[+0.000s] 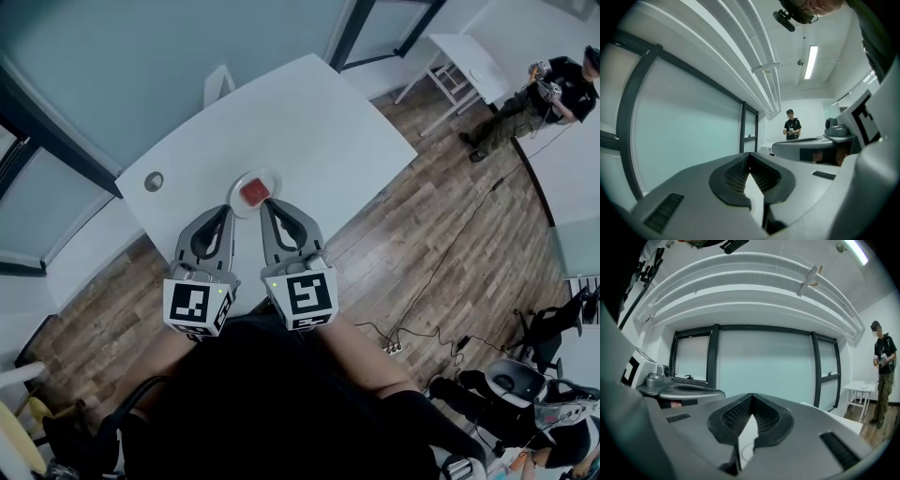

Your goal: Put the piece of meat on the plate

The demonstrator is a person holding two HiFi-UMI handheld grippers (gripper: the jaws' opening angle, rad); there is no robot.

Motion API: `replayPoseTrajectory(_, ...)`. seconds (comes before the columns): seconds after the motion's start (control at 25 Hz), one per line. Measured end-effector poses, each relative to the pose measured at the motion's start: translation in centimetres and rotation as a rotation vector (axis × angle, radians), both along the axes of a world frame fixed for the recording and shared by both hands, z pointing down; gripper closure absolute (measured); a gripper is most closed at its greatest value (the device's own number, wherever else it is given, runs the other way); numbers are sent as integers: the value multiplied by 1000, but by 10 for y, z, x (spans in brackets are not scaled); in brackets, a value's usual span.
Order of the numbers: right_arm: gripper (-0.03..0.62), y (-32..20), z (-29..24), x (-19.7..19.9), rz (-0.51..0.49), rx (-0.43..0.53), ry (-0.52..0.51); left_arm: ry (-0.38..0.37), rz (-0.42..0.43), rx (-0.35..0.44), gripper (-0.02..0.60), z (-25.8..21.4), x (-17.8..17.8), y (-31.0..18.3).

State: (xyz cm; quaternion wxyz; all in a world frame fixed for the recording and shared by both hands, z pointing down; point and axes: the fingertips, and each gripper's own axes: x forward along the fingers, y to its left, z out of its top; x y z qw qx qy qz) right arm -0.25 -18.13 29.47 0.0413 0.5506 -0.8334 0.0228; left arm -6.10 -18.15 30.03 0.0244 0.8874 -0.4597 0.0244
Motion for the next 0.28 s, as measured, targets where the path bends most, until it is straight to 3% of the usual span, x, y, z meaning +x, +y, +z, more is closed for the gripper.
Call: replayPoseTrajectory(0.28,591,3,1,2,0,-3,4,2,0,-5,578,0,2,3)
